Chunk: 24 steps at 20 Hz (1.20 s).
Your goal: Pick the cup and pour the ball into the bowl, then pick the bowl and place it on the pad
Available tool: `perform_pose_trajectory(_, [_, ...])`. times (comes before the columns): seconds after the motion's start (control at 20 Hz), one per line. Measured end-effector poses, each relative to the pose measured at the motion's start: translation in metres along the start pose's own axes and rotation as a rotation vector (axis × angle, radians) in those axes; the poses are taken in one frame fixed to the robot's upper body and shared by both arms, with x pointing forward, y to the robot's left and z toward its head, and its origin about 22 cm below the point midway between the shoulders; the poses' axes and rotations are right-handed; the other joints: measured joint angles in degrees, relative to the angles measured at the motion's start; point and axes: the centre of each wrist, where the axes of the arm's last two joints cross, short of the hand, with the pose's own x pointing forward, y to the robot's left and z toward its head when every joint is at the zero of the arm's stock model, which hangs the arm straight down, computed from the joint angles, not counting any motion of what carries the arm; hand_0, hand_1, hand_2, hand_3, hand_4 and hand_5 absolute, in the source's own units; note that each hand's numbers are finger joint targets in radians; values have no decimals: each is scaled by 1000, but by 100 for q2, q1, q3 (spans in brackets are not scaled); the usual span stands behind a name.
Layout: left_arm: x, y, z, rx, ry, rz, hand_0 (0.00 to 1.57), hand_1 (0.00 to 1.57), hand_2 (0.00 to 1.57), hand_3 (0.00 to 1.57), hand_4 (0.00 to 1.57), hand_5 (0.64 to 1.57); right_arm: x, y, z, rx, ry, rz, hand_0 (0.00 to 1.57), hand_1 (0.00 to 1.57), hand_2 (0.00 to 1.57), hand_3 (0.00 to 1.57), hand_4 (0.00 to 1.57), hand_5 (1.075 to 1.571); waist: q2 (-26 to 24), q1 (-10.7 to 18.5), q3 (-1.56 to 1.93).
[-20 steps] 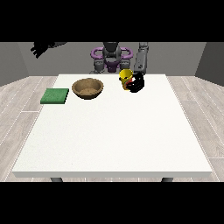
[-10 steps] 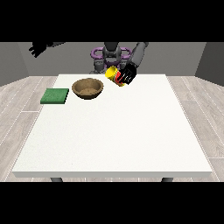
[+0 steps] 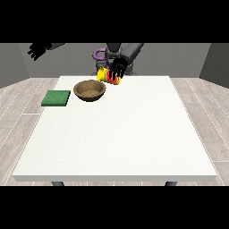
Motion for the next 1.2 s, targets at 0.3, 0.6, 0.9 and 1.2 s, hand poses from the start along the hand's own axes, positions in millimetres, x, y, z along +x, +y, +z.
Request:
perform_pose_trajectory(0.3, [29,16,-16,22,-20,-296,1453,1453,1571,1571,1090,1569,1,6,-12,26,12,2,0,0,0,293,699,1555,-36,-122,-3])
perform_pose_trajectory(0.6, [56,25,-16,26,-46,-555,272,272,1258,1549,1040,1571,-9,24,-25,52,14,-11,0,0,0,327,686,1552,-13,-316,-6])
perform_pose_trajectory(0.9, [80,26,1,-38,-125,-664,0,0,1065,1545,1108,1571,-17,27,-29,39,35,-8,0,0,0,50,713,1548,-129,-228,-10])
perform_pose_trajectory(1.2, [65,44,-6,-25,-87,-542,805,805,1571,1563,1168,1561,-24,16,-14,16,70,-2,0,0,0,50,713,1548,-331,-68,-17])
